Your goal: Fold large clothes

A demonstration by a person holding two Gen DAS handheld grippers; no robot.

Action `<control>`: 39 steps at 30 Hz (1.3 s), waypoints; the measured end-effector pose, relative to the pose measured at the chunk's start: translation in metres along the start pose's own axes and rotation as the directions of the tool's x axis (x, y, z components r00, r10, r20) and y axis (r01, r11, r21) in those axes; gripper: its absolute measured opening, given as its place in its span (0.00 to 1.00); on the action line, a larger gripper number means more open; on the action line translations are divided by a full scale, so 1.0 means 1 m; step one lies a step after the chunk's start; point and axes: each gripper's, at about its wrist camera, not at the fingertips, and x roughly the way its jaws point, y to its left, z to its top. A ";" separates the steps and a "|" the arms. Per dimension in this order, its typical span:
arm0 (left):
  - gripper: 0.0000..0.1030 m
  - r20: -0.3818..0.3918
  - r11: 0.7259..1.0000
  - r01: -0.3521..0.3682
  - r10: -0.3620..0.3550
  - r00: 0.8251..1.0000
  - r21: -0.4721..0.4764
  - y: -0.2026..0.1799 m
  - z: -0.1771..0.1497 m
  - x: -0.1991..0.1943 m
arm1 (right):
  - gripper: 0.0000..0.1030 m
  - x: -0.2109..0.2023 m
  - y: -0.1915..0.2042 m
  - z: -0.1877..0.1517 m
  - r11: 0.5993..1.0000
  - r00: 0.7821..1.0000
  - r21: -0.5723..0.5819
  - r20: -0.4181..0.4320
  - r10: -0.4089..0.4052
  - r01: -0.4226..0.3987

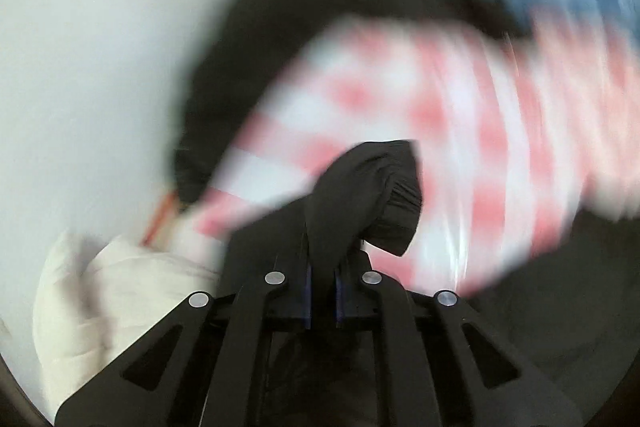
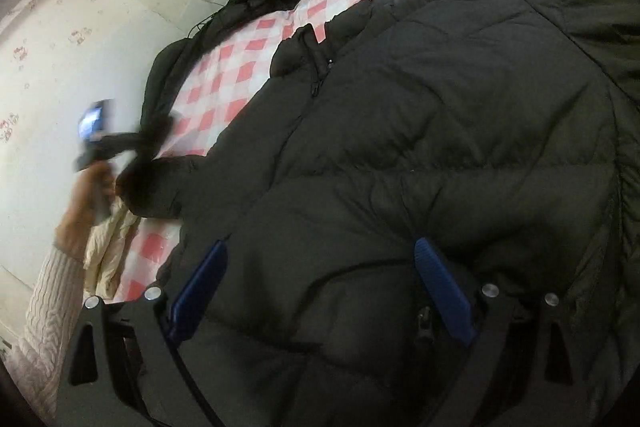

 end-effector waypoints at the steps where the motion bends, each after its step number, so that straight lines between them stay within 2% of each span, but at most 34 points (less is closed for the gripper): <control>1: 0.07 0.041 0.995 0.012 -0.008 0.999 -0.104 0.035 0.010 -0.018 | 0.88 0.000 -0.001 0.001 1.000 1.000 0.007 0.000 0.000 0.000; 2: 0.07 0.070 0.979 0.013 0.002 0.998 -0.202 0.072 0.017 -0.033 | 0.88 -0.002 -0.003 -0.002 1.000 1.000 0.009 -0.003 -0.001 0.002; 3: 0.08 0.081 0.945 0.012 0.016 0.997 -0.327 0.120 0.023 -0.045 | 0.88 -0.004 -0.003 -0.003 1.000 1.000 0.009 -0.011 -0.008 0.008; 4: 0.08 0.076 0.913 0.014 0.018 0.997 -0.408 0.154 0.024 -0.051 | 0.88 -0.008 -0.001 -0.004 1.000 1.000 0.010 -0.018 -0.015 0.015; 6: 0.11 0.052 0.869 0.026 0.000 0.999 -0.494 0.207 0.018 -0.060 | 0.88 -0.025 0.002 -0.012 1.000 1.000 0.018 0.001 -0.018 0.018; 7: 0.14 0.046 0.862 0.039 -0.018 0.999 -0.505 0.223 0.011 -0.066 | 0.88 -0.035 0.002 -0.015 0.999 1.000 0.029 0.005 -0.023 0.023; 8: 0.25 0.049 0.855 0.049 -0.028 0.998 -0.516 0.234 0.003 -0.072 | 0.88 -0.048 0.000 -0.021 0.999 1.000 0.035 0.005 -0.025 0.024; 9: 0.50 0.052 0.848 0.054 -0.032 0.998 -0.527 0.240 -0.004 -0.078 | 0.88 -0.061 0.001 -0.026 0.999 1.000 0.041 0.007 -0.030 0.030; 11: 0.84 0.062 0.823 0.017 0.023 0.998 -0.568 0.256 -0.023 -0.092 | 0.88 -0.089 0.000 -0.034 0.998 0.998 0.040 0.015 -0.056 0.055; 12: 0.90 0.049 0.811 -0.008 0.046 0.998 -0.585 0.262 -0.033 -0.094 | 0.88 -0.105 0.000 -0.038 0.996 0.997 0.045 0.017 -0.076 0.075; 14: 0.89 -0.027 0.787 -0.032 0.019 0.999 -0.617 0.283 -0.045 -0.090 | 0.89 -0.130 -0.003 -0.046 0.992 0.993 0.056 0.001 -0.115 0.114; 16: 0.89 -0.003 0.773 0.030 -0.041 0.999 -0.633 0.294 -0.062 -0.105 | 0.90 -0.157 -0.003 -0.058 0.984 0.986 0.057 -0.031 -0.167 0.168; 17: 0.89 0.023 0.786 0.088 -0.093 0.995 -0.611 0.293 -0.072 -0.117 | 0.90 -0.167 -0.004 -0.064 0.981 0.982 0.056 -0.053 -0.181 0.184; 18: 0.90 0.042 0.830 0.188 -0.196 0.980 -0.525 0.279 -0.087 -0.134 | 0.90 -0.180 -0.006 -0.075 0.981 0.981 0.061 -0.078 -0.178 0.183; 19: 0.90 0.041 0.860 0.251 -0.261 0.965 -0.445 0.265 -0.105 -0.150 | 0.90 -0.187 -0.008 -0.083 0.983 0.982 0.069 -0.094 -0.166 0.172; 20: 0.91 0.022 0.885 0.318 -0.331 0.944 -0.340 0.243 -0.130 -0.167 | 0.90 -0.193 -0.010 -0.092 0.984 0.982 0.083 -0.117 -0.150 0.160; 21: 0.91 -0.011 0.890 0.360 -0.377 0.926 -0.280 0.227 -0.152 -0.176 | 0.90 -0.197 -0.012 -0.100 0.984 0.981 0.093 -0.137 -0.140 0.153; 22: 0.91 -0.059 0.886 0.402 -0.425 0.903 -0.229 0.211 -0.180 -0.184 | 0.90 -0.199 -0.014 -0.112 0.982 0.975 0.105 -0.174 -0.137 0.156; 23: 0.91 -0.126 0.874 0.447 -0.474 0.872 -0.189 0.190 -0.216 -0.189 | 0.90 -0.197 -0.014 -0.117 0.981 0.971 0.105 -0.193 -0.140 0.163; 24: 0.91 -0.178 0.866 0.472 -0.497 0.849 -0.168 0.175 -0.242 -0.190 | 0.90 -0.195 -0.013 -0.127 0.981 0.963 0.095 -0.225 -0.146 0.171; 27: 0.91 -0.299 0.857 0.496 -0.514 0.804 -0.141 0.139 -0.307 -0.186 | 0.90 -0.187 -0.010 -0.148 0.981 0.944 0.079 -0.297 -0.146 0.177; 28: 0.91 -0.333 0.846 0.512 -0.531 0.779 -0.150 0.129 -0.320 -0.180 | 0.90 -0.186 -0.010 -0.155 0.982 0.940 0.076 -0.312 -0.140 0.171; 29: 0.91 -0.356 0.839 0.521 -0.540 0.763 -0.158 0.123 -0.335 -0.178 | 0.90 -0.181 -0.008 -0.160 0.984 0.935 0.066 -0.328 -0.135 0.166; 32: 0.91 -0.389 0.864 0.483 -0.497 0.776 -0.142 0.102 -0.362 -0.169 | 0.90 -0.167 -0.001 -0.173 0.975 0.908 -0.002 -0.363 -0.209 0.223; 34: 0.91 -0.392 0.864 0.473 -0.501 0.772 -0.172 0.100 -0.376 -0.168 | 0.90 -0.161 0.007 -0.180 0.969 0.907 -0.058 -0.342 -0.246 0.241; 35: 0.91 -0.387 0.862 0.472 -0.505 0.771 -0.186 0.103 -0.378 -0.168 | 0.84 -0.159 0.011 -0.182 0.964 0.907 -0.086 -0.326 -0.266 0.251; 36: 0.82 -0.389 0.858 0.473 -0.513 0.765 -0.202 0.100 -0.381 -0.168 | 0.74 -0.157 0.015 -0.183 0.959 0.909 -0.112 -0.307 -0.282 0.259; 37: 0.71 -0.398 0.847 0.492 -0.530 0.749 -0.202 0.095 -0.383 -0.168 | 0.49 -0.156 0.019 -0.184 0.949 0.908 -0.132 -0.279 -0.312 0.285; 38: 0.47 -0.416 0.837 0.512 -0.542 0.730 -0.191 0.089 -0.384 -0.172 | 0.39 -0.155 0.022 -0.184 0.944 0.910 -0.142 -0.256 -0.325 0.297; 39: 0.23 -0.433 0.827 0.534 -0.552 0.712 -0.176 0.080 -0.387 -0.175 | 0.35 -0.155 0.025 -0.180 0.949 0.921 -0.141 -0.237 -0.309 0.283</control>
